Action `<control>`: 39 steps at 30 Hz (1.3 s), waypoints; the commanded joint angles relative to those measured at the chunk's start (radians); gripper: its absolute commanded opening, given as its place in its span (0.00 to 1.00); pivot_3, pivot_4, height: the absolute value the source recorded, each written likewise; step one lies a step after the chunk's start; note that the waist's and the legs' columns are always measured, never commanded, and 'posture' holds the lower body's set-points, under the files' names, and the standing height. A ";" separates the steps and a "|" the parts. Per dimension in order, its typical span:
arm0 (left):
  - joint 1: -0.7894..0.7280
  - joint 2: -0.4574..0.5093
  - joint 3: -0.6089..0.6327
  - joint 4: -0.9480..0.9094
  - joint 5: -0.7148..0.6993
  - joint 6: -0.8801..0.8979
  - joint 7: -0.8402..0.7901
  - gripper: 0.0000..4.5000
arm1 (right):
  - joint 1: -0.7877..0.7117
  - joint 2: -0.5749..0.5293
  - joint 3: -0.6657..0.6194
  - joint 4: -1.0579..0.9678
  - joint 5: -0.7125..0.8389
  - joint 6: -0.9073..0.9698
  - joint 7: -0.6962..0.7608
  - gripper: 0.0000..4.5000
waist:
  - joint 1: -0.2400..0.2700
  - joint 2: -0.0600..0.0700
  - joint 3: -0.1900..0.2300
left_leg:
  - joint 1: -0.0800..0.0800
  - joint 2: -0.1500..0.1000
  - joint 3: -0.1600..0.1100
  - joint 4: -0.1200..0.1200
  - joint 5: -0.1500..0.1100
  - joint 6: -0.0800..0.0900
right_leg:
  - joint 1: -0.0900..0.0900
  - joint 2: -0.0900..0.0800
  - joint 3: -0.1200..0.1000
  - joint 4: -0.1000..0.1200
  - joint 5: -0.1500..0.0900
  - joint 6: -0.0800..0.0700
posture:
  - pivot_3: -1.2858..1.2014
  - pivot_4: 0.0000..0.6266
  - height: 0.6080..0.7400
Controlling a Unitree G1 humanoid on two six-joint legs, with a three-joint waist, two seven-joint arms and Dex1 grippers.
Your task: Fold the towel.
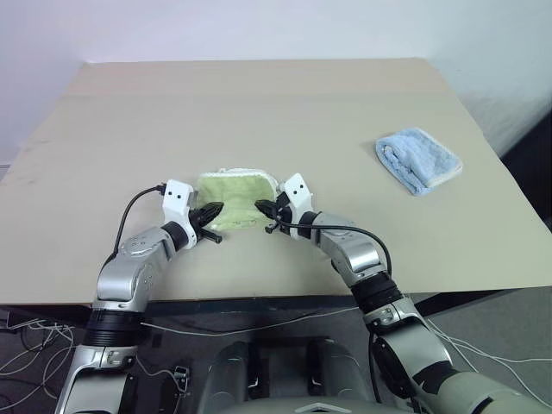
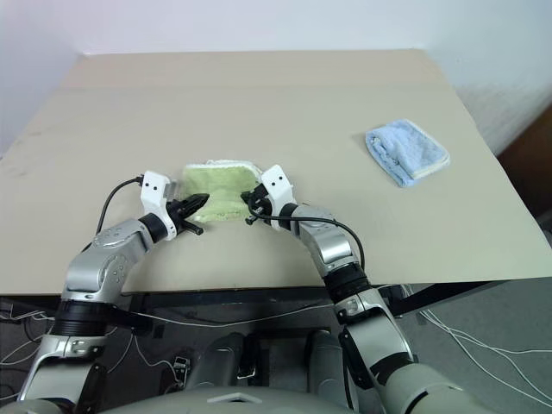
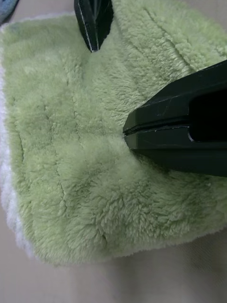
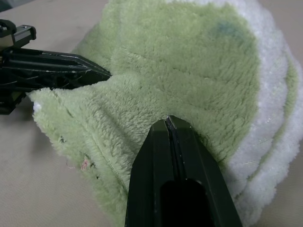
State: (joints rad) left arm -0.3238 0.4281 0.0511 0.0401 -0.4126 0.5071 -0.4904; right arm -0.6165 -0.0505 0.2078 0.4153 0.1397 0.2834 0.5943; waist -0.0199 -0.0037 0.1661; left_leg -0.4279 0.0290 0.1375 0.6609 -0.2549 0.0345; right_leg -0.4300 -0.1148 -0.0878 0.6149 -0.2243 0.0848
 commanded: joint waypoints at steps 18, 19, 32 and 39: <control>0.038 -0.112 0.547 -0.119 -0.745 0.510 0.340 0.53 | 0.055 -0.151 -0.139 -0.331 0.087 -0.001 0.032 0.00 | 0.005 -0.001 0.001 | -0.005 -0.001 -0.001 0.001 0.001 0.003 | -0.002 -0.001 0.000 0.001 0.000 0.000 | 0.52 0.24 1.00; 0.039 -0.125 0.549 -0.119 -0.772 0.523 0.365 0.59 | 0.057 -0.153 -0.141 -0.335 0.088 0.001 0.029 0.00 | 0.006 -0.001 0.001 | -0.005 -0.001 -0.001 0.001 0.001 0.003 | -0.002 -0.001 -0.001 0.001 0.000 0.000 | 0.52 0.24 1.00; 0.062 -0.226 0.449 -0.113 -0.913 0.604 0.560 1.00 | 0.081 -0.163 -0.143 -0.376 0.083 0.013 -0.001 0.00 | 0.007 -0.002 0.001 | -0.004 -0.002 -0.002 0.002 0.001 0.003 | -0.001 -0.001 -0.001 0.000 0.000 0.000 | 0.52 0.24 1.00; 0.095 -0.239 0.377 -0.158 -0.984 0.640 0.592 1.00 | 0.078 -0.168 -0.146 -0.378 0.082 0.014 -0.008 0.00 | 0.010 -0.002 0.001 | -0.003 -0.003 -0.002 0.002 0.001 0.003 | 0.000 -0.002 -0.001 0.000 0.000 0.000 | 0.52 0.24 1.00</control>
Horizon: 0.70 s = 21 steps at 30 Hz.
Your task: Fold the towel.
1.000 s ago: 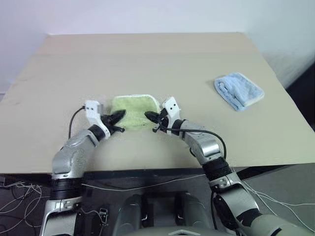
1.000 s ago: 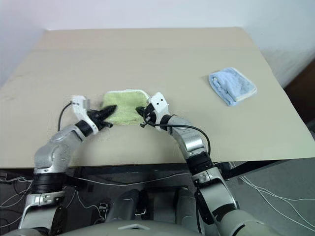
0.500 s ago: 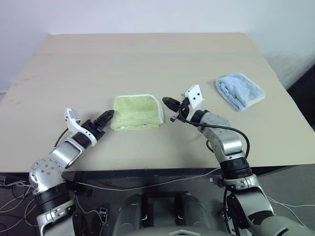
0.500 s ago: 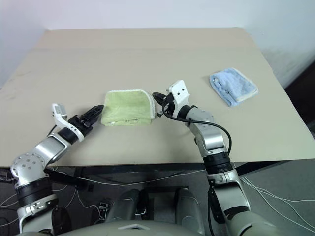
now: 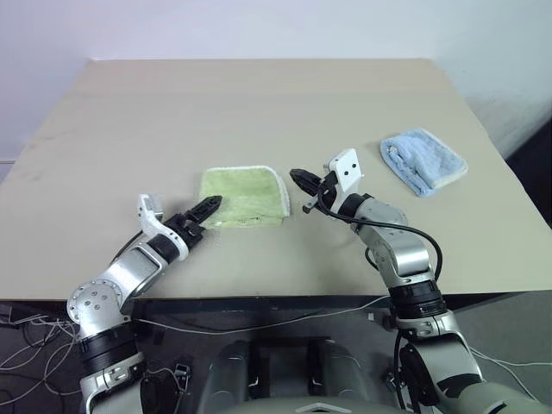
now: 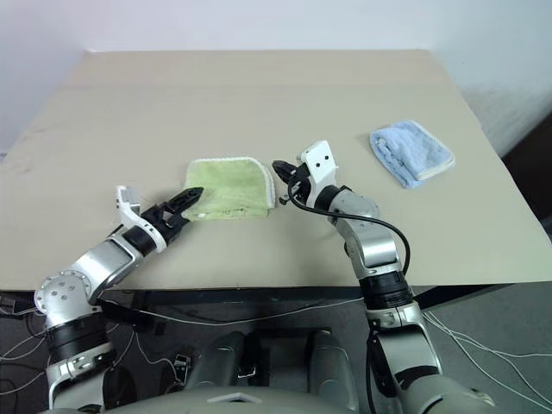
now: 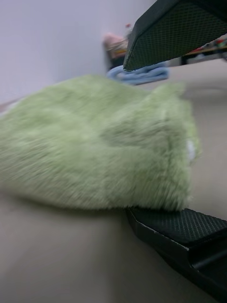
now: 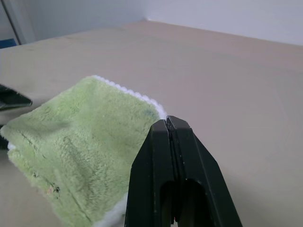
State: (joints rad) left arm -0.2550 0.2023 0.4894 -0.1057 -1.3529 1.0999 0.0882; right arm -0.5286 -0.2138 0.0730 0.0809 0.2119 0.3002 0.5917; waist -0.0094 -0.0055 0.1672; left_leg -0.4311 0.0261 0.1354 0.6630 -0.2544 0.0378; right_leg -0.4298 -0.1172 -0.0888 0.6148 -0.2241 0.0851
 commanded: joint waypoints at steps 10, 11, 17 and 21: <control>0.029 -0.030 -0.043 0.020 -0.071 -0.032 0.059 0.55 | -0.010 -0.006 -0.008 -0.038 0.007 -0.006 -0.008 0.00 | -0.001 0.000 0.000 | 0.000 0.000 0.000 0.000 0.000 0.000 | 0.000 0.000 0.000 0.000 0.000 0.000 | 0.52 0.24 1.00; 0.029 -0.031 -0.044 0.020 -0.072 -0.036 0.061 0.47 | -0.011 -0.006 -0.007 -0.038 0.007 -0.006 -0.009 0.00 | -0.002 0.000 0.000 | 0.000 0.000 0.000 0.000 0.000 0.000 | 0.000 0.000 0.000 0.000 0.000 0.000 | 0.52 0.24 1.00; 0.033 -0.025 -0.047 0.022 -0.081 -0.063 0.066 0.01 | -0.013 -0.004 -0.006 -0.040 0.007 -0.007 -0.010 0.00 | -0.002 0.000 0.000 | 0.001 0.000 0.000 0.000 0.000 0.000 | 0.001 0.000 0.000 0.000 0.000 0.000 | 0.52 0.24 1.00; 0.033 -0.017 -0.051 0.018 -0.093 -0.076 0.074 0.00 | -0.014 -0.003 -0.006 -0.041 0.007 -0.008 -0.011 0.00 | -0.001 0.000 0.000 | 0.002 0.000 0.000 0.000 -0.001 -0.001 | 0.001 0.000 0.000 0.000 0.000 0.000 | 0.52 0.24 1.00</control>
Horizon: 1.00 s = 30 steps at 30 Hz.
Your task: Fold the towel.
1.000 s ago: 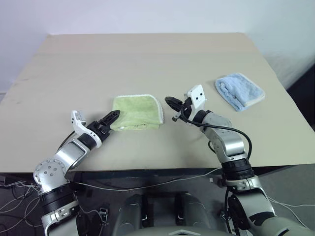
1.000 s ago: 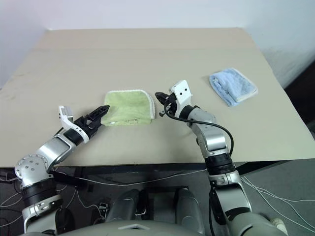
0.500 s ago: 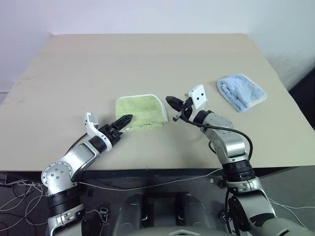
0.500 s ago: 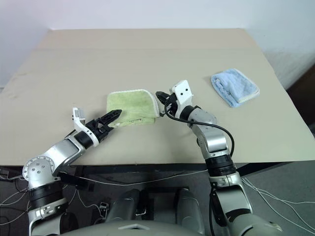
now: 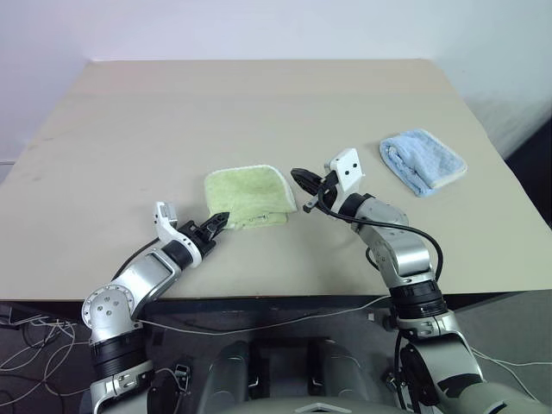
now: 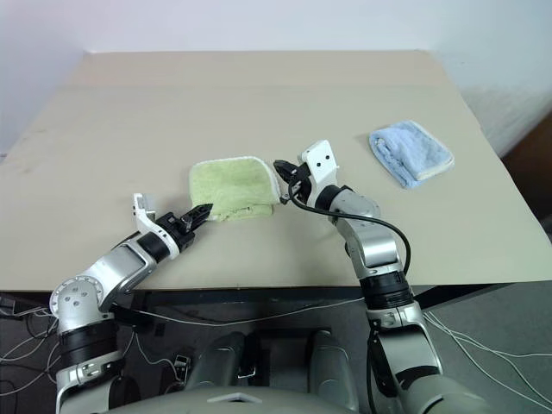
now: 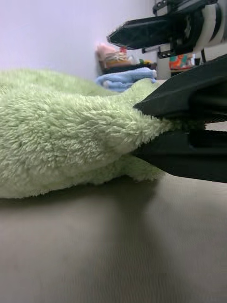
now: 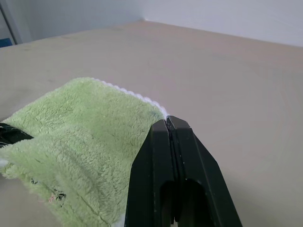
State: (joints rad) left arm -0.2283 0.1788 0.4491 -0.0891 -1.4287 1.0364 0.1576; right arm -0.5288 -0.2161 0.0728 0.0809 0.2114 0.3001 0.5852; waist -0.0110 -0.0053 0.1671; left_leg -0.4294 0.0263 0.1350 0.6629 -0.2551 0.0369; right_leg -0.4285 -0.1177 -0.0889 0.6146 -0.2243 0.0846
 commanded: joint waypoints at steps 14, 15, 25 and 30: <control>-0.468 0.248 0.129 0.369 0.189 -0.369 -0.083 0.00 | -0.035 0.003 0.000 -0.031 0.002 -0.016 -0.008 0.00 | -0.007 -0.003 0.002 | -0.001 0.000 0.001 0.000 0.001 0.002 | -0.001 0.003 0.000 -0.001 0.000 0.000 | 0.52 0.24 1.00; -0.489 0.278 0.139 0.413 0.226 -0.409 -0.108 0.00 | -0.036 0.005 0.001 -0.032 0.001 -0.017 -0.010 0.00 | -0.010 -0.003 0.002 | -0.001 0.001 0.001 0.000 0.001 0.002 | -0.001 0.003 0.000 -0.001 0.000 0.000 | 0.52 0.24 1.00; -0.331 0.423 0.299 0.709 0.461 -0.693 -0.175 0.00 | 0.018 -0.014 0.000 -0.059 -0.007 -0.017 -0.017 0.00 | -0.010 -0.003 0.002 | -0.001 0.002 0.003 -0.002 0.000 -0.001 | -0.002 0.003 0.000 -0.001 0.000 0.001 | 0.52 0.24 1.00; -0.142 0.325 0.390 0.515 0.398 -0.644 -0.119 0.00 | 0.010 -0.022 -0.004 -0.045 -0.007 -0.016 -0.010 0.00 | -0.005 -0.010 0.003 | -0.002 0.001 0.002 -0.002 0.000 -0.002 | -0.003 -0.001 0.000 -0.001 0.000 0.001 | 0.52 0.24 1.00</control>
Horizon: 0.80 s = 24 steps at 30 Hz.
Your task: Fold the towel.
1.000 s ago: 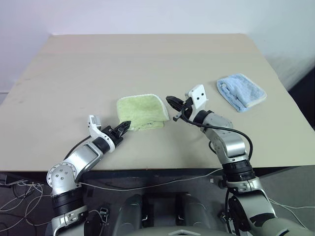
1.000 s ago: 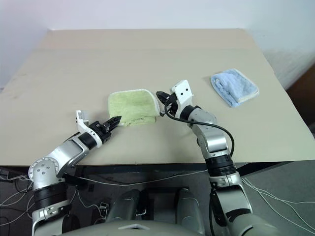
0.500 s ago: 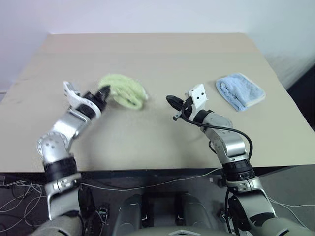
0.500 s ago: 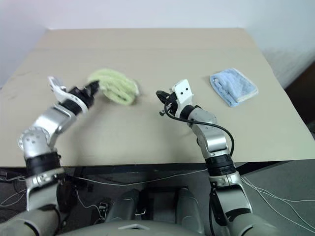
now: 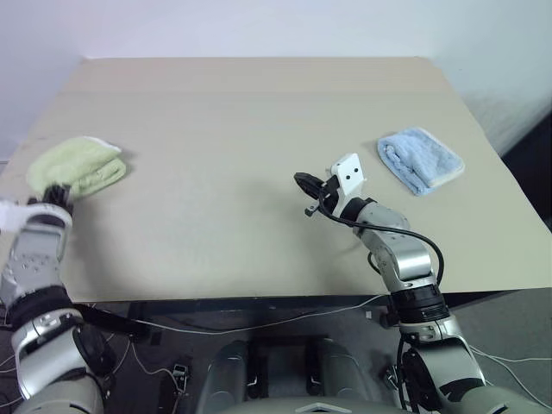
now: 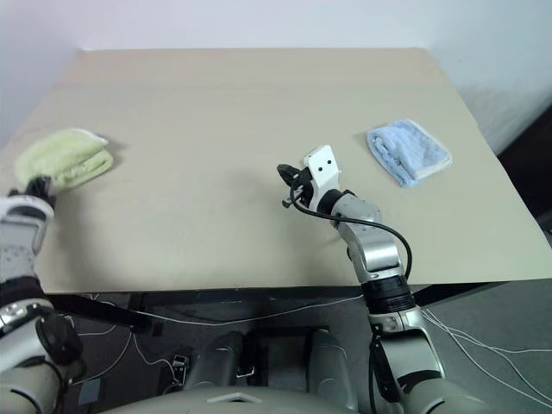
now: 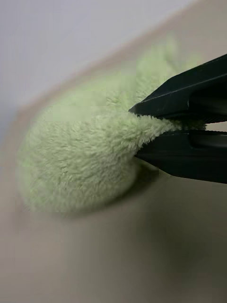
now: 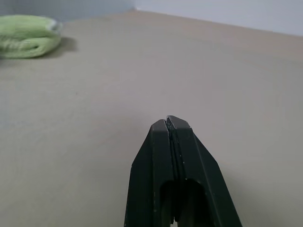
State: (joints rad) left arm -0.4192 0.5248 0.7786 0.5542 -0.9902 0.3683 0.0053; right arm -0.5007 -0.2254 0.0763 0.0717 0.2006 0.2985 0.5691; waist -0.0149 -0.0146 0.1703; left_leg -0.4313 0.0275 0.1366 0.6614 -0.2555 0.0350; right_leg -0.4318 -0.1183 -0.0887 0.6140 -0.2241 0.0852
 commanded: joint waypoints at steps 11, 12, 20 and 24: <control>0.194 -0.123 0.123 -0.446 -0.230 0.131 0.089 0.64 | -0.073 0.015 0.032 0.033 -0.001 -0.033 0.051 0.00 | -0.006 -0.001 0.000 | 0.000 0.000 0.000 -0.003 0.000 -0.001 | -0.002 -0.002 0.001 0.000 0.000 -0.001 | 0.52 0.24 1.00; 0.204 -0.127 0.125 -0.465 -0.247 0.139 0.095 0.71 | -0.077 0.018 0.034 0.038 -0.001 -0.035 0.053 0.00 | -0.006 -0.001 0.000 | 0.000 0.000 0.000 -0.003 0.000 -0.001 | -0.002 -0.002 0.001 0.000 0.000 -0.001 | 0.52 0.24 1.00; 0.302 -0.187 0.036 -0.651 -0.340 0.241 0.147 0.99 | -0.086 0.022 0.032 0.048 0.006 -0.038 0.059 0.00 | -0.003 -0.001 0.000 | 0.000 0.000 0.000 -0.003 0.000 -0.001 | -0.003 -0.003 0.002 0.000 0.000 -0.001 | 0.52 0.24 1.00; 0.323 -0.183 -0.095 -0.737 -0.271 0.283 0.125 0.99 | -0.093 0.020 0.020 0.051 0.007 -0.037 0.052 0.00 | -0.003 -0.001 0.000 | 0.000 0.000 0.000 -0.003 0.000 -0.001 | -0.003 -0.003 0.002 0.000 -0.001 -0.004 | 0.52 0.24 1.00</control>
State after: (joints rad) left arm -0.0959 0.3252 0.7382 -0.1055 -1.2938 0.6370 0.1510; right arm -0.5664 -0.2065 0.1124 0.1354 0.1992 0.2790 0.6240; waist -0.0177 -0.0155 0.1700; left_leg -0.4313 0.0271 0.1363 0.6578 -0.2557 0.0342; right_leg -0.4346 -0.1209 -0.0865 0.6136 -0.2254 0.0811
